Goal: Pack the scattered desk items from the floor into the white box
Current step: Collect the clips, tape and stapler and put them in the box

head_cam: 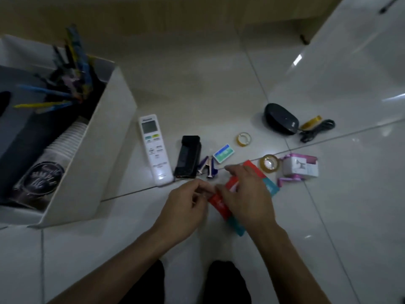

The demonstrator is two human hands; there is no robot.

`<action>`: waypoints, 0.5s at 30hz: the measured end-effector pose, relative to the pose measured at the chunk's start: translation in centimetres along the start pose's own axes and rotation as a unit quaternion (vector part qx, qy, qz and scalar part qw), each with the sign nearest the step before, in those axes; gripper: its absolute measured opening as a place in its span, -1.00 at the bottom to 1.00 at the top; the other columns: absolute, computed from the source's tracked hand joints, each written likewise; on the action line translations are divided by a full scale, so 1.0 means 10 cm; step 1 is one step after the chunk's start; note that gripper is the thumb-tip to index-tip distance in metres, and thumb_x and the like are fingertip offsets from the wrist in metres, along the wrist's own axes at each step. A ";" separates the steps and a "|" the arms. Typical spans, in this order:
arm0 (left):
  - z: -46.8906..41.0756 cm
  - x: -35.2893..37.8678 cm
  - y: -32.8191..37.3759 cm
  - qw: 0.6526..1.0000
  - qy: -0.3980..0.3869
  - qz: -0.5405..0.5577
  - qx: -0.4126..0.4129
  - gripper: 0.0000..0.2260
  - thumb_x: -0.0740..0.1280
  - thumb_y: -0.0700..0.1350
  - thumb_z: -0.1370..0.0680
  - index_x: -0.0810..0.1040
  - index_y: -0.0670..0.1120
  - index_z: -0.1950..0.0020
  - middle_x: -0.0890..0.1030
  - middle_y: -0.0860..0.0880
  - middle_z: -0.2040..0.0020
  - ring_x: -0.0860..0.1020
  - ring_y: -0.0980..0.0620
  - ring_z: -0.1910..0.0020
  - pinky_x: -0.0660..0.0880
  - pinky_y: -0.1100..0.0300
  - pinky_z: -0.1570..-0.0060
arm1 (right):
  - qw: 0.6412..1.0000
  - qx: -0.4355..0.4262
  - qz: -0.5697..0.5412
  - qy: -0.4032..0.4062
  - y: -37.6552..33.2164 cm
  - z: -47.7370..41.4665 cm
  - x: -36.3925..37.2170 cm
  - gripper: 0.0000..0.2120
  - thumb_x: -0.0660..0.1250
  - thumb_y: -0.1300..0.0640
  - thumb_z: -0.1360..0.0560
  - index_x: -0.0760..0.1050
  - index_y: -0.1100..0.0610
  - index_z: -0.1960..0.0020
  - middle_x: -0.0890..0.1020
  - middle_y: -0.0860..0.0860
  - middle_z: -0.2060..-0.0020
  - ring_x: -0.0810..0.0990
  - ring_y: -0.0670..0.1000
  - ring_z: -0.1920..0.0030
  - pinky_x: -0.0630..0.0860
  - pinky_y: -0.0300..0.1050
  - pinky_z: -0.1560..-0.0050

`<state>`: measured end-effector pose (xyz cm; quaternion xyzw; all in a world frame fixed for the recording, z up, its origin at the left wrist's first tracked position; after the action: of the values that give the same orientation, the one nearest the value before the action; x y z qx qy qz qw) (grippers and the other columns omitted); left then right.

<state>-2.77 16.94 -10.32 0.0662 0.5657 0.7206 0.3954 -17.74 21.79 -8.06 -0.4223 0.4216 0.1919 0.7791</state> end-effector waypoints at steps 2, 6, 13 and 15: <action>-0.05 -0.01 -0.05 1.000 0.016 0.004 -0.026 -0.72 0.27 -0.32 -0.54 0.61 0.07 0.04 0.70 0.13 0.10 0.64 0.24 0.13 0.55 0.30 0.05 | 1.000 -0.023 0.009 -0.014 -0.13 -0.07 0.12 -0.50 0.39 -0.05 -0.53 0.38 -0.09 -0.43 0.49 -0.07 -0.30 0.52 -0.01 -0.22 0.45 -0.15 -0.11; -0.06 -0.02 -0.22 0.986 0.018 0.091 -0.139 -0.81 0.24 -0.23 -0.60 0.60 0.02 -0.04 0.71 0.02 0.04 0.67 0.07 0.06 0.58 0.11 -0.04 | 0.997 -0.062 0.013 -0.030 -0.27 -0.20 0.32 -0.58 0.30 0.06 -0.61 0.39 -0.04 -0.46 0.53 0.02 -0.27 0.54 0.04 -0.19 0.48 -0.14 -0.15; 0.03 0.15 -0.18 0.783 -0.084 0.521 -0.331 -0.66 0.24 0.08 -0.62 0.55 -0.12 -0.26 0.65 -0.18 -0.21 0.65 -0.20 -0.13 0.54 -0.14 -0.21 | 0.982 -0.062 -0.174 0.039 -0.15 0.02 0.11 -0.75 0.43 0.15 -0.53 0.65 0.00 -0.19 0.71 -0.10 -0.02 0.62 -0.18 0.06 0.56 -0.34 -0.03; -0.02 0.16 -0.13 0.761 -0.090 0.554 -0.324 -0.65 0.26 0.04 -0.60 0.55 -0.17 -0.25 0.65 -0.21 -0.18 0.66 -0.18 -0.10 0.62 -0.07 -0.09 | 0.980 -0.085 -0.164 -0.080 -0.16 0.11 0.13 -0.70 0.45 0.13 -0.51 0.62 -0.07 -0.23 0.69 -0.17 -0.07 0.62 -0.23 -0.01 0.53 -0.39 -0.07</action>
<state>-3.26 17.89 -12.07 0.3005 0.1247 0.9452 -0.0259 -15.39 21.70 -7.99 -0.5336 0.2653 0.1296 0.7925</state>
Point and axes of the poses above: each hand's wrist, its own z-axis away from the middle knuckle, its own x-axis out of the palm, y = z × x, the point moved 6 cm from there along -z, towards the middle knuckle
